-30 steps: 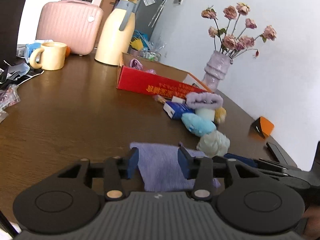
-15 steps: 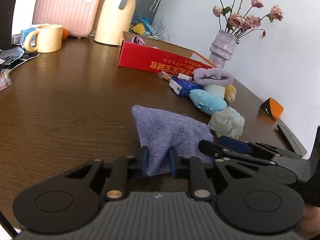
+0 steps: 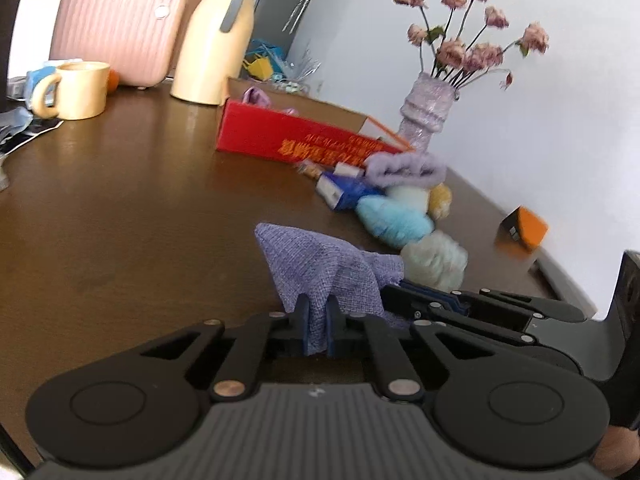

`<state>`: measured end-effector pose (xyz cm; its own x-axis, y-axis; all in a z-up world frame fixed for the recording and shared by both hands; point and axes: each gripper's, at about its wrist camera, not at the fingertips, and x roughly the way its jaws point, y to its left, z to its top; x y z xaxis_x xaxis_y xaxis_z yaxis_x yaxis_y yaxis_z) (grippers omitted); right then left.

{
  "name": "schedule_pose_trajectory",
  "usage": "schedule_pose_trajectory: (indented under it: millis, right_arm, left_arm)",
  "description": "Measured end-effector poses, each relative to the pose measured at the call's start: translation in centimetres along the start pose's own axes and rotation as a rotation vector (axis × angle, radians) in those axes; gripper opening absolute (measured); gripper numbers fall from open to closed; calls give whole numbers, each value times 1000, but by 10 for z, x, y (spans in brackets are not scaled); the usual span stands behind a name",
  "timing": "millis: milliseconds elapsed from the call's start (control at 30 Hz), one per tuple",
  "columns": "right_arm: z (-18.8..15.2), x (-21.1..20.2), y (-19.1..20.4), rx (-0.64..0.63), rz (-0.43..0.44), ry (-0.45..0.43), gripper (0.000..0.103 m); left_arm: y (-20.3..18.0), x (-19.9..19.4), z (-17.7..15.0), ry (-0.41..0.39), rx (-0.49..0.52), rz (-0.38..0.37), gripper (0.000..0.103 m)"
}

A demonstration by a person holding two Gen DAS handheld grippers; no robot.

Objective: Organize soft objects
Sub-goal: 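Carry the lavender pouch with the left tool into the box and release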

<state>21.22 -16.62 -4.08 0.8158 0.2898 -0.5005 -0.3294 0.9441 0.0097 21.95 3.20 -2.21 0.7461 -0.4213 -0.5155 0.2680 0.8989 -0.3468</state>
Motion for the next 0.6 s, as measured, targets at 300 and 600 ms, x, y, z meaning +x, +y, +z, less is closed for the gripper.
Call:
schedule_pose_trajectory:
  millis: [300, 600]
  right_arm:
    - [138, 19, -43, -89, 2, -176, 8]
    - [242, 225, -95, -85, 25, 176, 8]
  left_arm:
    - [-12, 46, 163, -173, 93, -60, 8]
    - [33, 212, 219, 46, 86, 166, 8]
